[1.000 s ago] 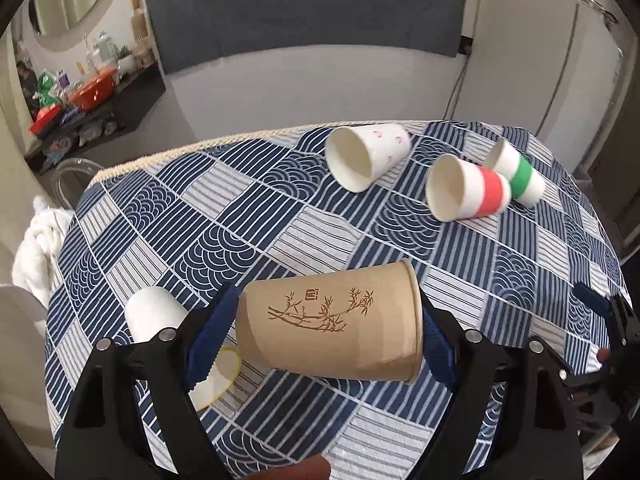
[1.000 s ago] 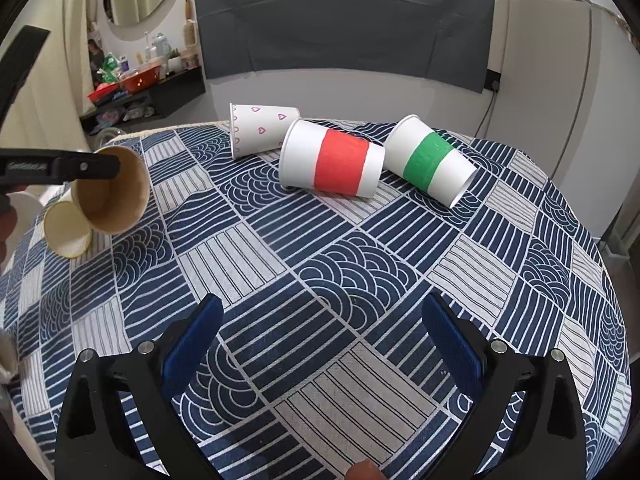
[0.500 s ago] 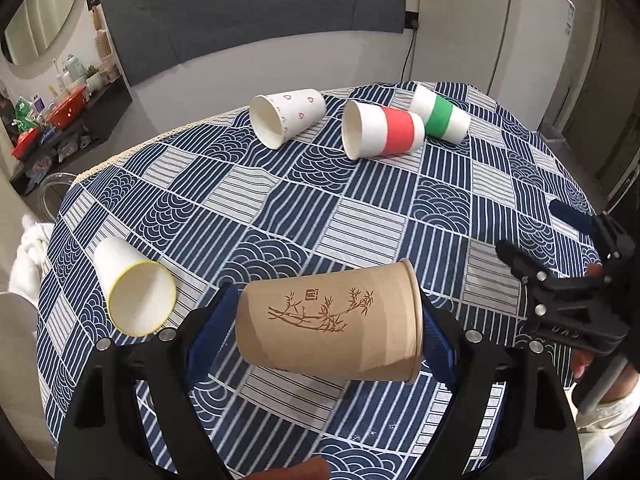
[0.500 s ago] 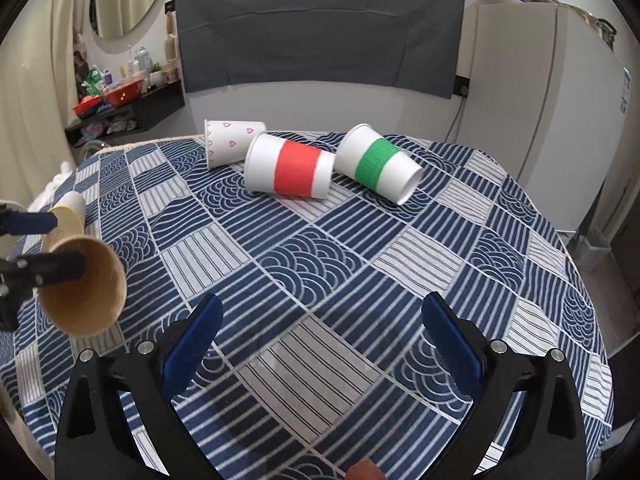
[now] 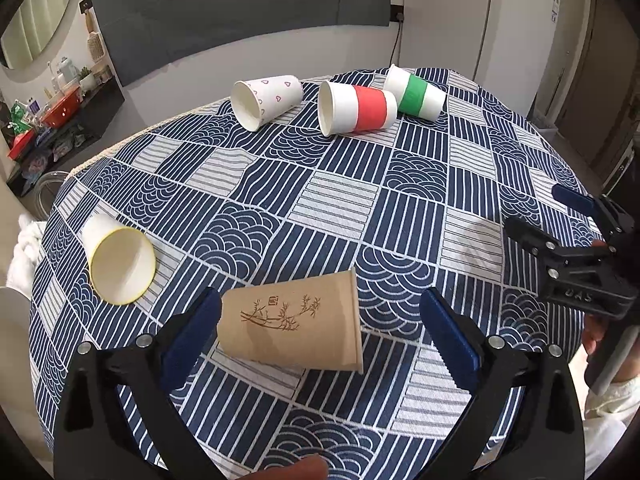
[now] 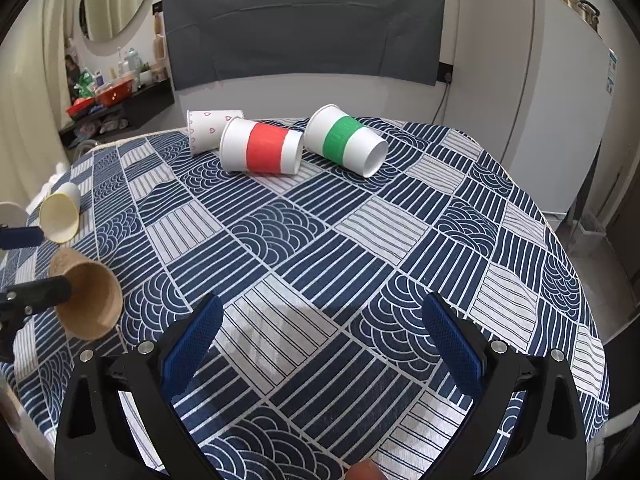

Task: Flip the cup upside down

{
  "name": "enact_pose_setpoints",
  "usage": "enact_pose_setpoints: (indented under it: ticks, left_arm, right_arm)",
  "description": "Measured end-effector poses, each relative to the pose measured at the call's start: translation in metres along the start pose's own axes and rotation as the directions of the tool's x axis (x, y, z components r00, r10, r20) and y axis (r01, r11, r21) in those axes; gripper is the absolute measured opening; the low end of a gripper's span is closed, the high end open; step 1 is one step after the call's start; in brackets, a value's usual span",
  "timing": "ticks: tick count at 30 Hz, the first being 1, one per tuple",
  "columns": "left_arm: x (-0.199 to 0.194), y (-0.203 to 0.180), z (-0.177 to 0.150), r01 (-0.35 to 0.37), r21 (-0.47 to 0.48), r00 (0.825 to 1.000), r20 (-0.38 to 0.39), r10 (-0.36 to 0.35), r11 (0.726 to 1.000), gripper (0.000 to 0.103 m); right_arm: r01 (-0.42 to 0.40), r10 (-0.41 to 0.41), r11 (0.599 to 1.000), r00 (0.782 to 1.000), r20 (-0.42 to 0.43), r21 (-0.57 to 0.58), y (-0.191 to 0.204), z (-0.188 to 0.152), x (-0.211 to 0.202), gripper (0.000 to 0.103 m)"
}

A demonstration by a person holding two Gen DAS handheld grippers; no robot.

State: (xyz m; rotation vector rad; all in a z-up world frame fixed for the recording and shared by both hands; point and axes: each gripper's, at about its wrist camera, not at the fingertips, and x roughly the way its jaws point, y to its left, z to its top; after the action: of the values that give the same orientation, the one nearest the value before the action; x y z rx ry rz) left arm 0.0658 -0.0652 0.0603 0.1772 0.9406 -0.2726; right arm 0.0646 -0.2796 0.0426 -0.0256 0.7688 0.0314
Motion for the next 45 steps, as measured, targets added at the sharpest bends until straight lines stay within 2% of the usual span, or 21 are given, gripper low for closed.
enact_pose_setpoints:
  ticks: [7,11,16,22,25,28,33,40,45]
  left_arm:
    - [-0.029,0.029,-0.013,-0.003,-0.064,0.999,0.051,0.007,0.998,0.097]
    - [-0.038,0.048,-0.023,-0.076,-0.092,0.994,0.075,0.083,0.993,0.097]
    - [-0.039,0.066,-0.039,-0.11,-0.064,0.991,0.063,0.114,0.992,0.097]
    - [-0.035,0.085,-0.057,-0.11,-0.055,0.991,0.064,0.113,0.992,0.097]
    - [-0.028,0.094,-0.065,-0.101,-0.054,0.993,0.055,0.104,0.993,0.097]
    - [-0.021,0.104,-0.071,-0.097,-0.072,0.994,0.051,0.101,0.993,0.097]
    - [-0.016,0.124,-0.08,-0.173,-0.109,0.981,0.07,0.181,0.979,0.097]
    - [-0.008,0.146,-0.086,-0.174,-0.102,0.983,0.044,0.179,0.979,0.097]
    - [-0.007,0.165,-0.091,-0.171,-0.124,0.984,0.023,0.175,0.977,0.097]
  right_arm:
    - [-0.014,0.014,1.0,1.0,0.001,-0.028,0.015,0.003,-0.007,0.095]
    - [-0.014,0.014,0.998,1.0,-0.004,-0.067,0.03,0.005,-0.011,0.095]
    - [0.001,-0.004,0.991,1.0,-0.025,-0.131,0.052,0.011,-0.011,0.095]
    - [-0.057,0.043,0.968,0.997,-0.063,-0.244,0.085,0.019,-0.019,0.095]
    - [-0.1,0.086,0.939,0.995,-0.055,-0.329,0.107,0.021,-0.026,0.095]
    - [-0.099,0.078,0.907,0.995,-0.069,-0.409,0.131,0.023,-0.026,0.095]
    - [-0.104,0.059,0.828,0.993,-0.099,-0.551,0.171,0.026,-0.021,0.095]
    - [-0.153,0.042,0.698,0.984,-0.173,-0.7,0.226,0.024,-0.009,0.095]
    - [-0.168,-0.011,0.635,0.974,-0.227,-0.754,0.253,0.019,0.01,0.095]
